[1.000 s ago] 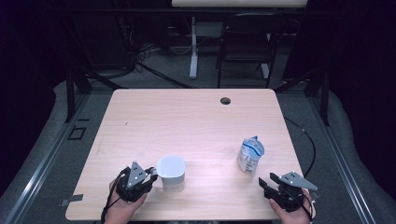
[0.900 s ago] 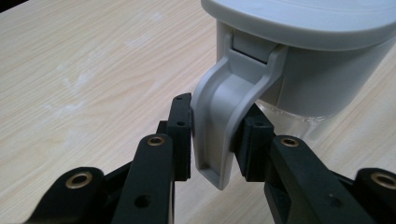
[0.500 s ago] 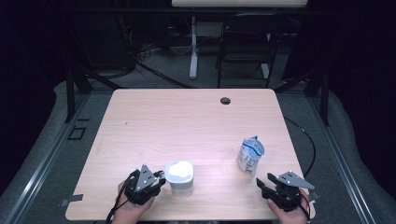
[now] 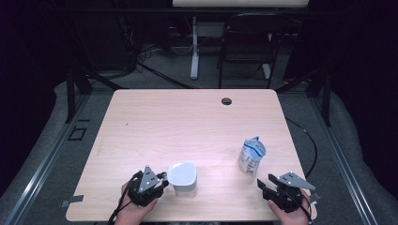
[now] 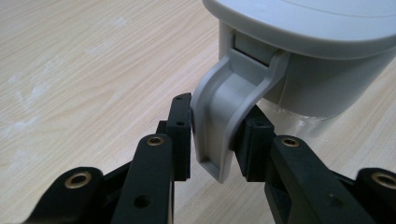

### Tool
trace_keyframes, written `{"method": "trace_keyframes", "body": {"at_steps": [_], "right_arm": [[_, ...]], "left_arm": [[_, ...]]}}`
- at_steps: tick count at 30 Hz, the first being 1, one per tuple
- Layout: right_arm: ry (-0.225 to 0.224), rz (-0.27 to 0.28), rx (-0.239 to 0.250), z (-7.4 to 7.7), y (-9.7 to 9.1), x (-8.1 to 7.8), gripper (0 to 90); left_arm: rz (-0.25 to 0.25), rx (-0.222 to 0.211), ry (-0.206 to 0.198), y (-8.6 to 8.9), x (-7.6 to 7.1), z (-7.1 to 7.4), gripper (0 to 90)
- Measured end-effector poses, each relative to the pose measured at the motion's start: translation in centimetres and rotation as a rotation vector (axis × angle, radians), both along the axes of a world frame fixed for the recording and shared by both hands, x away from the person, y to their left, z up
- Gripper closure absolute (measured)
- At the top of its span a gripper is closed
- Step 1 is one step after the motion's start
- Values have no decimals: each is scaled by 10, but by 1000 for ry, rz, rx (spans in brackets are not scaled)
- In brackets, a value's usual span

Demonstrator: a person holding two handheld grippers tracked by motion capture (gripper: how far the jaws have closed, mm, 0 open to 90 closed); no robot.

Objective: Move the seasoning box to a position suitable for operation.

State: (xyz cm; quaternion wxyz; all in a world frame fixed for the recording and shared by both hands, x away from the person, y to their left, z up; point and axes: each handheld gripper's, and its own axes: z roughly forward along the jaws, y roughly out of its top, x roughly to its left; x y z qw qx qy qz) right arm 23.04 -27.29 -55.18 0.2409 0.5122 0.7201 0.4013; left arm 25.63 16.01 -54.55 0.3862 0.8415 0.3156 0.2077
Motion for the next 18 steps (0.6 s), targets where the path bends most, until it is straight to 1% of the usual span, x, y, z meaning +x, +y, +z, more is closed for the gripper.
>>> {"method": "trace_keyframes", "body": {"at_steps": [11,18], "right_arm": [[-2,2,6,1,0,0,492],[-3,2,6,1,1,0,492]], "left_arm": [[-5,-6,10,2,0,0,697],[1,-20,18,4,-1,2,681]]}}
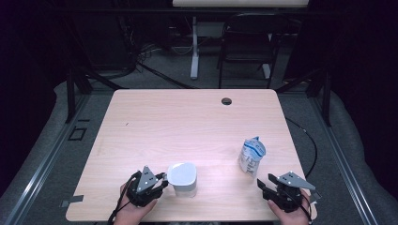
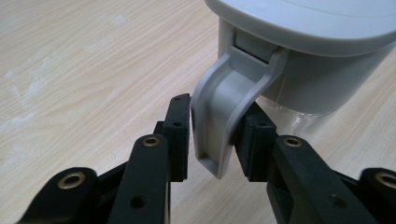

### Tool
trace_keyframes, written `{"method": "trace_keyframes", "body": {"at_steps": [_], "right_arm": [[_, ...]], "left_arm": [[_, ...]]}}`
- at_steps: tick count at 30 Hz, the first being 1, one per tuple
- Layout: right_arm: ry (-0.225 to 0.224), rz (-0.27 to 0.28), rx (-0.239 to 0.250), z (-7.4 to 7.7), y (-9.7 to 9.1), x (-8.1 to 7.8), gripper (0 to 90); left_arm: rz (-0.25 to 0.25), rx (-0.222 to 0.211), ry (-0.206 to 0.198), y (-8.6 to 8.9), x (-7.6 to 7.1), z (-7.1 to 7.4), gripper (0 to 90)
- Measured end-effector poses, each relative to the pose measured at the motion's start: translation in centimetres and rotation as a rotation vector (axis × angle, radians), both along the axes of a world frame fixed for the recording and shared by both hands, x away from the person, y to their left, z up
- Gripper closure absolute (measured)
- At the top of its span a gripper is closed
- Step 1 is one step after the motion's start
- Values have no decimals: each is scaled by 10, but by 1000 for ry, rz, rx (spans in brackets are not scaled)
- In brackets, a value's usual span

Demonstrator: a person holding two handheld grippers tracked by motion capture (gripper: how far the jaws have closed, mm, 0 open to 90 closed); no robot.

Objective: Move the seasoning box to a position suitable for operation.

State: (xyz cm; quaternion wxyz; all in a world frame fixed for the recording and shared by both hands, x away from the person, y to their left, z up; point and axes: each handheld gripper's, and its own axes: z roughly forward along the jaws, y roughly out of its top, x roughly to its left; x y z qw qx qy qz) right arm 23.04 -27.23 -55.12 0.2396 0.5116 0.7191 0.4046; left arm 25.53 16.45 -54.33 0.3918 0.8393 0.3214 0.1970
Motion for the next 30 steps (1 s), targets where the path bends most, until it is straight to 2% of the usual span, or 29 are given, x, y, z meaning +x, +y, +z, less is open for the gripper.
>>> {"method": "trace_keyframes", "body": {"at_steps": [5,8,13,17,22,30], "right_arm": [[1,1,-7,0,0,-1,492],[-2,0,-4,1,-1,-1,492],[-12,-6,3,2,-2,-2,491],[-7,-2,-3,2,-2,-2,491],[-11,1,0,3,-2,-3,494],[-12,7,0,3,1,-2,496]], "left_arm": [[-2,-27,9,6,-3,6,634],[-33,-46,18,10,-7,11,620],[-49,-78,21,14,-12,20,615],[-64,-82,13,16,-14,26,615],[-51,-104,3,19,-14,30,616],[-15,-130,9,29,-10,32,616]]}}
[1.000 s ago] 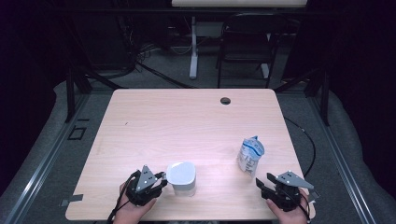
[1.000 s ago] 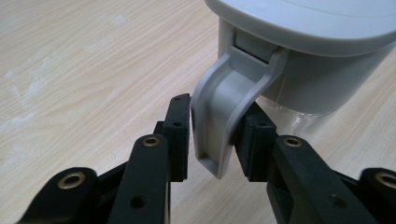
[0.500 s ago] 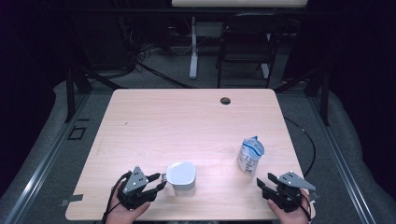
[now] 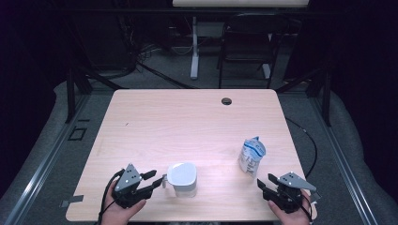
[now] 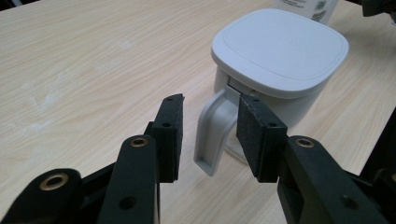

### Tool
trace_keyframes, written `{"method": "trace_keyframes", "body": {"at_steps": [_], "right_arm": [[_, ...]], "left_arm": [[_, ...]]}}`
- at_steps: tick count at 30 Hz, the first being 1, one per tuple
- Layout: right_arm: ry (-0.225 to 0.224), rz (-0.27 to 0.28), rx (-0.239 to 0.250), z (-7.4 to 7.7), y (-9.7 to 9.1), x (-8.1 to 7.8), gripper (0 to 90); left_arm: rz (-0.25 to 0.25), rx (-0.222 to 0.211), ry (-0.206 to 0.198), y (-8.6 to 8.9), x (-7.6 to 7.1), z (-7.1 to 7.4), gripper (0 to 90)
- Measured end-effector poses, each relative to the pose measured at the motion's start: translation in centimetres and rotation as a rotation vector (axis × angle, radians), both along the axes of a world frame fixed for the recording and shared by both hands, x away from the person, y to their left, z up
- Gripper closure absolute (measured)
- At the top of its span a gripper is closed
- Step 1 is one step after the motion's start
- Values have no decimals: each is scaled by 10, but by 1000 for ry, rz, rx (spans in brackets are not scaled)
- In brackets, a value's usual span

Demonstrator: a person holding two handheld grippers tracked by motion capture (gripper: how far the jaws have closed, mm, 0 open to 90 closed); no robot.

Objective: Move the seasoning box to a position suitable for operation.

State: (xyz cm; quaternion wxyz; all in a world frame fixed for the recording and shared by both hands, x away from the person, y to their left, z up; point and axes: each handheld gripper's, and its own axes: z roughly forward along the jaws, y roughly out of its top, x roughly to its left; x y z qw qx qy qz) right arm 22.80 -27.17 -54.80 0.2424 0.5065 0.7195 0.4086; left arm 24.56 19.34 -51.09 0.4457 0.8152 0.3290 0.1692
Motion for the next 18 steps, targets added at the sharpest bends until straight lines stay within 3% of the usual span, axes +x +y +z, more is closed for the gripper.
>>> {"method": "trace_keyframes", "body": {"at_steps": [12,15,18], "right_arm": [[11,24,-18,1,5,0,525],[7,35,-19,3,7,-1,543],[6,50,-11,5,12,-2,573]], "left_arm": [[61,-25,9,4,4,6,611],[72,-66,28,5,4,9,611],[72,-68,8,5,4,15,598]]}}
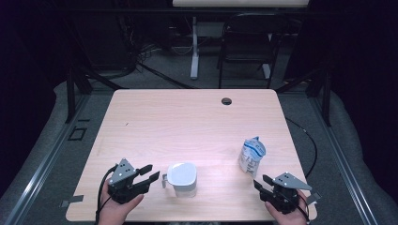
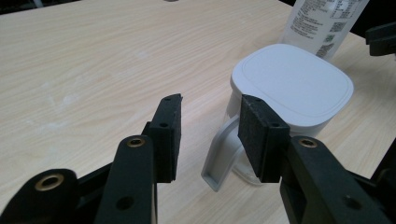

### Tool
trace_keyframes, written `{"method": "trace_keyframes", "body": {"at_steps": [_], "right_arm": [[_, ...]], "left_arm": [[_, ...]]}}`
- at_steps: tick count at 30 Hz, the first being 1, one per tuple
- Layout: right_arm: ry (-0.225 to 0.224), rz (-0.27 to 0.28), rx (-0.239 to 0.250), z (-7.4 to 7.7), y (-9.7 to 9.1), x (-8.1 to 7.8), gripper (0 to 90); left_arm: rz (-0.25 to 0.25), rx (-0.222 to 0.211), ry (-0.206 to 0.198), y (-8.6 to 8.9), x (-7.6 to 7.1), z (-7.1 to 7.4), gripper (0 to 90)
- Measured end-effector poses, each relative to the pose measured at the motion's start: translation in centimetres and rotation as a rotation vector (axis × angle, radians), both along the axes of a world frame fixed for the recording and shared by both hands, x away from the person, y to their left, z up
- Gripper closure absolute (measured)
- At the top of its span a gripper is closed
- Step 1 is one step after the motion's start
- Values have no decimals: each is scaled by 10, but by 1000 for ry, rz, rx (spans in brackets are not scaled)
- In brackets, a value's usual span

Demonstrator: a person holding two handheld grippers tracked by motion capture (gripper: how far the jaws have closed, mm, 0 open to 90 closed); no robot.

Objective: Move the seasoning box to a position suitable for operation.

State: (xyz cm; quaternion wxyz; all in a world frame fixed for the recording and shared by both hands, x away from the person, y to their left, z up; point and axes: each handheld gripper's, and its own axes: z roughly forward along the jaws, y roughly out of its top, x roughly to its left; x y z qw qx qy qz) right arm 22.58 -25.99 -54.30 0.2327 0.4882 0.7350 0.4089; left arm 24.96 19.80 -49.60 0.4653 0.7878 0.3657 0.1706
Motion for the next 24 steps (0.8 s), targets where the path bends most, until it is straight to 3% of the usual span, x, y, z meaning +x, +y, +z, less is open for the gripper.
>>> {"method": "trace_keyframes", "body": {"at_steps": [3,8,24], "right_arm": [[1,13,-3,1,5,-1,591],[1,44,-23,2,12,-1,626],[-2,87,-43,3,22,-2,626]], "left_arm": [[-26,-5,-7,0,0,4,603],[-23,18,-16,-2,2,10,629],[-92,68,-28,-22,4,18,893]]}}
